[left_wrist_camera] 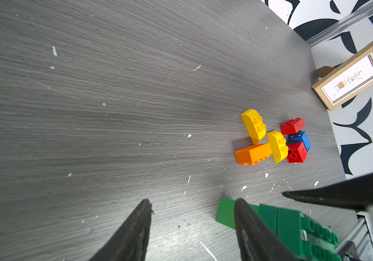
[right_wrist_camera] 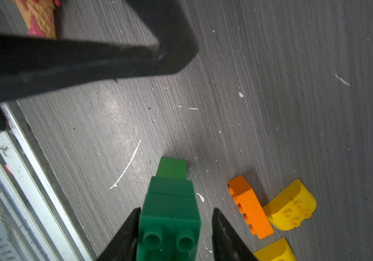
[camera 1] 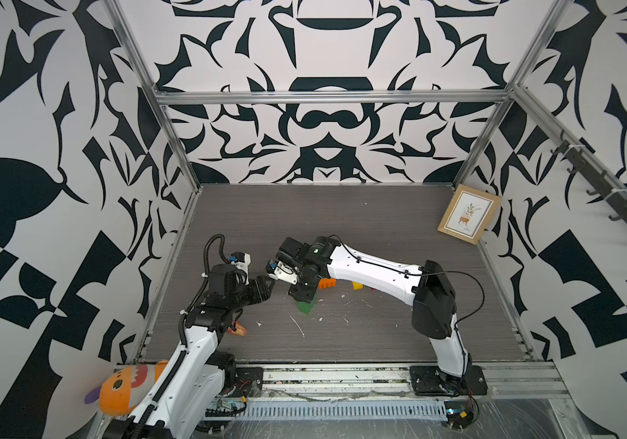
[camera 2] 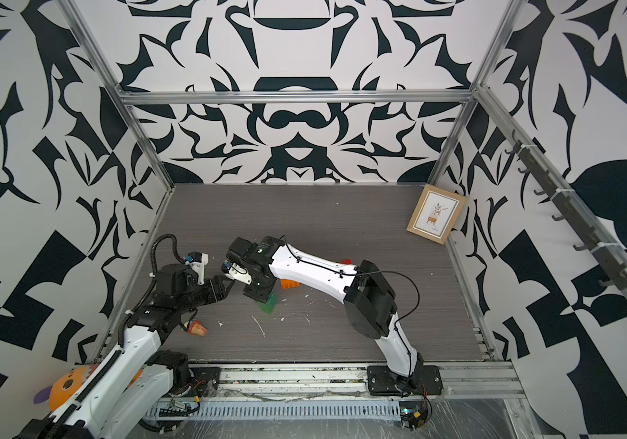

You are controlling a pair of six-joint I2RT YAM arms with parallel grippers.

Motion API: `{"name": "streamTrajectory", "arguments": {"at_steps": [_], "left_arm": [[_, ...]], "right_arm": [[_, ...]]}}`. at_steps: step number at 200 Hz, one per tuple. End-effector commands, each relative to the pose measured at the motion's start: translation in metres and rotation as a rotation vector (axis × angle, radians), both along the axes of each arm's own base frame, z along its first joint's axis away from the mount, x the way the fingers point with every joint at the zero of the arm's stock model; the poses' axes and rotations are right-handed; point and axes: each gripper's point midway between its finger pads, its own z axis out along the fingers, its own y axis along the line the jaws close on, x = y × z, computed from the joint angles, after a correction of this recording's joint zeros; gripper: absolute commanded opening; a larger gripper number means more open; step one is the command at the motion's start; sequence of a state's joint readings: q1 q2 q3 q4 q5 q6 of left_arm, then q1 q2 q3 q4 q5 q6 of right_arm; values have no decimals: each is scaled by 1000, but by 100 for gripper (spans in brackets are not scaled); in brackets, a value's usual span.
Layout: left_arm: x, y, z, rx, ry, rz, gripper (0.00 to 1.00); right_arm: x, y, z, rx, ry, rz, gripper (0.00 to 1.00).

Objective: Assemble an ice cream with lego
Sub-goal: Assemble the lego brick with the lego brick, then pick up the lego brick from the center of the board.

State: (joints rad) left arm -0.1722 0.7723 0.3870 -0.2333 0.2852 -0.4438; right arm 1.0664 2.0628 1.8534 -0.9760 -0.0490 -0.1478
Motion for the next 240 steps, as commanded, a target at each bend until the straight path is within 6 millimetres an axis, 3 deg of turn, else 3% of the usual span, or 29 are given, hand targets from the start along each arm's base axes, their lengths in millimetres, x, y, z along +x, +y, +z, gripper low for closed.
{"name": "streamTrajectory", "arguments": {"at_steps": [1,35,55,72,92,111,128,160,187,240], "left_arm": [[0,0,3,4,-3,-7,63],[0,0,3,4,-2,-7,63],[0,0,2,5,-1,-6,63],[0,1,1,4,-3,-3,63],[1,0,1,-2,-12,-7,63],[2,-2,-1,-15,-27,-13,64],[1,-6,-3,-27,-31,-30,64],[-2,-13,-5,-58,-45,-69,64],[-2,-12,-6,-59,-52,-68,63],[-2,-13,-5,-62,-57,-68,63]], "right_arm": [[3,1,35,86,-37,-35,55],[-1,-1,64,174,-39,-82,58],[3,-12,84,214,-68,-161,59],[19,-37,100,222,-108,-312,56],[46,-92,106,197,-146,-548,50],[64,-143,82,105,-116,-704,49],[69,-161,50,51,-84,-759,51],[78,-171,-2,4,-34,-809,53],[83,-169,-35,-20,0,-813,53],[88,-172,-60,-61,2,-825,51]]}}
